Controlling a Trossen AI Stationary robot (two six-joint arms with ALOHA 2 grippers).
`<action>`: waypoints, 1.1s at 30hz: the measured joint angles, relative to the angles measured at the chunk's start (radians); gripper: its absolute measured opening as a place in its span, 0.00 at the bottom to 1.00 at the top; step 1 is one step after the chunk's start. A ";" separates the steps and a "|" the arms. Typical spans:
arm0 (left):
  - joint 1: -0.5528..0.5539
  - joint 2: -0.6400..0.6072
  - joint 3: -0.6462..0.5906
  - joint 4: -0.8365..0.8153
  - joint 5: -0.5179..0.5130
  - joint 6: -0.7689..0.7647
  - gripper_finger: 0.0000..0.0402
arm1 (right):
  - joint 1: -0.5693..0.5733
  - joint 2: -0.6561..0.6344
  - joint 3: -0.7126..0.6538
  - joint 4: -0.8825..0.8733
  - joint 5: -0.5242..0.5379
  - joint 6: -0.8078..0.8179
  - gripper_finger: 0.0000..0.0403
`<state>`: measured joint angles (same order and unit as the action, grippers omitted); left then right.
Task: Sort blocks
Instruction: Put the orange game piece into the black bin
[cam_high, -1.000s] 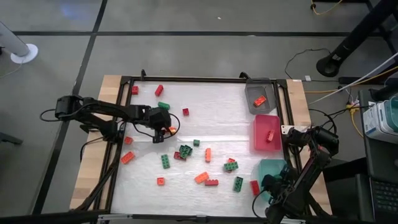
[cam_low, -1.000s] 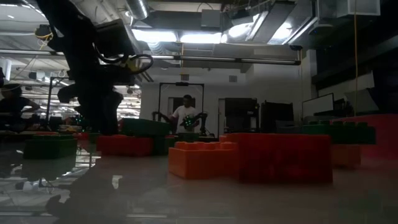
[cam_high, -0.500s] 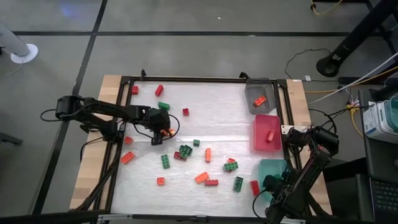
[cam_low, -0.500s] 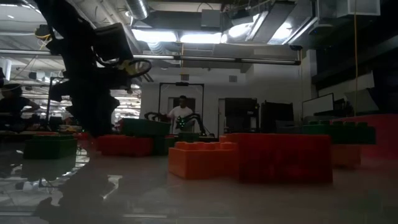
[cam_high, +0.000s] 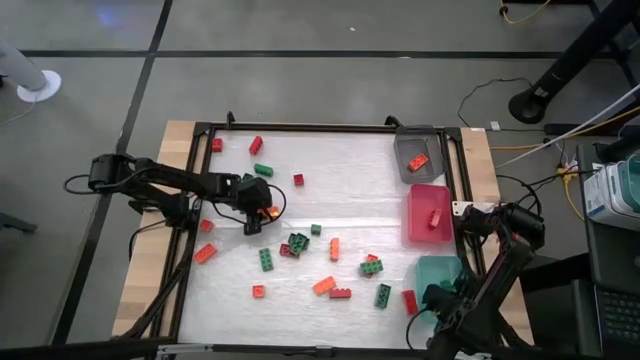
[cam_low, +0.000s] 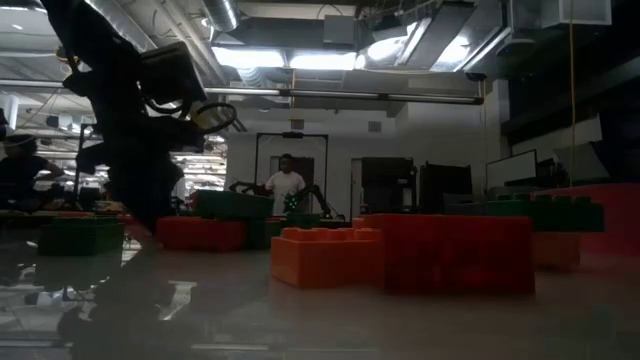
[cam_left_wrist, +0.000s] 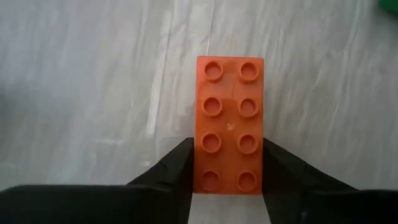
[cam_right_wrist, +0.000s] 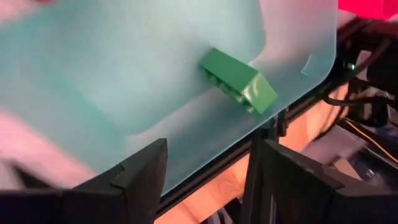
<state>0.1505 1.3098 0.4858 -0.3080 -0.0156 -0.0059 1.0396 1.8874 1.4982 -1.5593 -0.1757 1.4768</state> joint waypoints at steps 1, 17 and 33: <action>0.000 0.001 0.001 0.004 0.001 -0.001 0.31 | -0.005 0.000 0.031 -0.013 0.026 -0.004 0.64; -0.001 0.003 0.171 0.249 0.457 -0.197 0.31 | -0.217 -0.013 0.290 0.016 1.125 -0.461 0.64; -0.135 0.001 0.232 0.590 0.584 -0.207 0.31 | -0.513 -0.013 0.290 0.620 1.023 -1.422 0.64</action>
<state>0.0155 1.3109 0.7177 0.2816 0.5684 -0.2131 0.5270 1.8748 1.7878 -0.9390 0.8476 0.0543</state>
